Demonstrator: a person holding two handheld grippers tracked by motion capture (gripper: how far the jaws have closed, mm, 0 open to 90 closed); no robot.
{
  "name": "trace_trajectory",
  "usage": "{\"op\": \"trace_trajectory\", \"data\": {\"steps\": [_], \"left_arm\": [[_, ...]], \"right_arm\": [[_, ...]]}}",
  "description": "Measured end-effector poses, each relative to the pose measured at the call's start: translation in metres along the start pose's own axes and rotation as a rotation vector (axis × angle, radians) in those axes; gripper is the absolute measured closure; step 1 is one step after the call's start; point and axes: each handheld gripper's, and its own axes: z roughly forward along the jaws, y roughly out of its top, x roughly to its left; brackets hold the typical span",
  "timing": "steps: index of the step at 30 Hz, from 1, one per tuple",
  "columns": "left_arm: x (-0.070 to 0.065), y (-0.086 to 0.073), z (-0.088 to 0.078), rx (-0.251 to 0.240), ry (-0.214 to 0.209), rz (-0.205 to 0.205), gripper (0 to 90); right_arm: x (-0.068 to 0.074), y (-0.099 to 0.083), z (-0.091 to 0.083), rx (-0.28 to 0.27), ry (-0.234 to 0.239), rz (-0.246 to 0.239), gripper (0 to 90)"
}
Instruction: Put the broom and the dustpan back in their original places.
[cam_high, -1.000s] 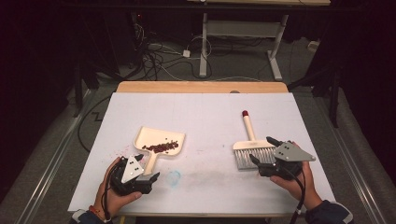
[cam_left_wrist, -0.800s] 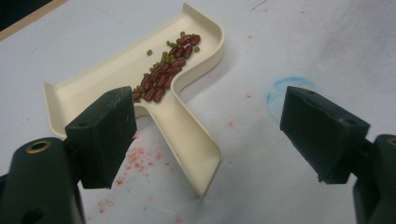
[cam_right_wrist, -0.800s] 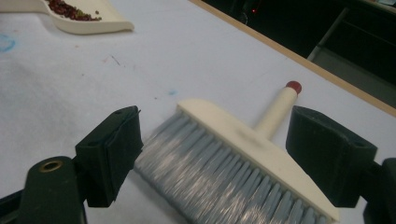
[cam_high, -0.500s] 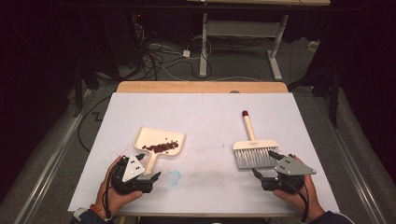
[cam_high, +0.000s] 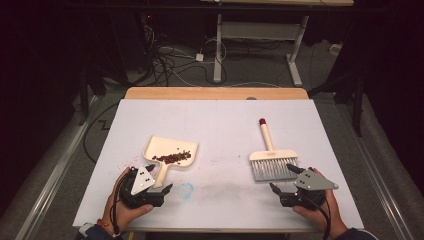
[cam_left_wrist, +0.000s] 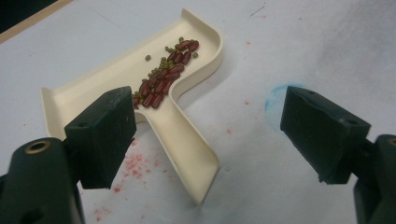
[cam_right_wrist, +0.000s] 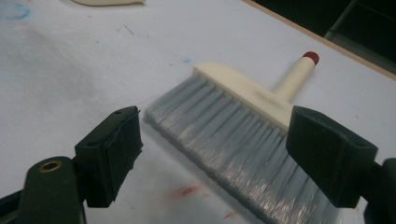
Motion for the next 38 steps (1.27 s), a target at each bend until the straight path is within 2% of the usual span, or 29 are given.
{"op": "trace_trajectory", "data": {"steps": [1, 2, 5, 8, 22, 38], "left_arm": [[0.0001, 0.0008, 0.0004, -0.005, 0.004, 0.017, 17.8], [-0.0012, 0.0010, 0.0004, 0.000, -0.002, 0.009, 17.8], [-0.0030, -0.0003, -0.0005, 0.006, -0.003, 0.023, 17.8], [-0.0023, -0.0015, -0.0020, -0.003, -0.004, 0.012, 17.8], [-0.0029, -0.0007, 0.0001, 0.008, -0.004, 0.028, 17.8], [-0.0015, 0.0016, 0.0035, 0.009, -0.008, 0.015, 17.8]], "right_arm": [[0.0003, 0.0002, -0.0003, -0.003, 0.001, -0.001, 18.2], [0.0005, 0.0006, -0.0004, -0.006, -0.001, -0.002, 18.2], [0.0022, 0.0022, -0.0009, -0.001, -0.005, -0.012, 18.2], [0.0035, 0.0041, -0.0025, -0.009, -0.012, -0.015, 18.2], [0.0016, 0.0042, -0.0036, -0.010, -0.020, -0.014, 18.2], [-0.0018, 0.0046, -0.0058, -0.030, -0.034, 0.001, 18.1]]}}
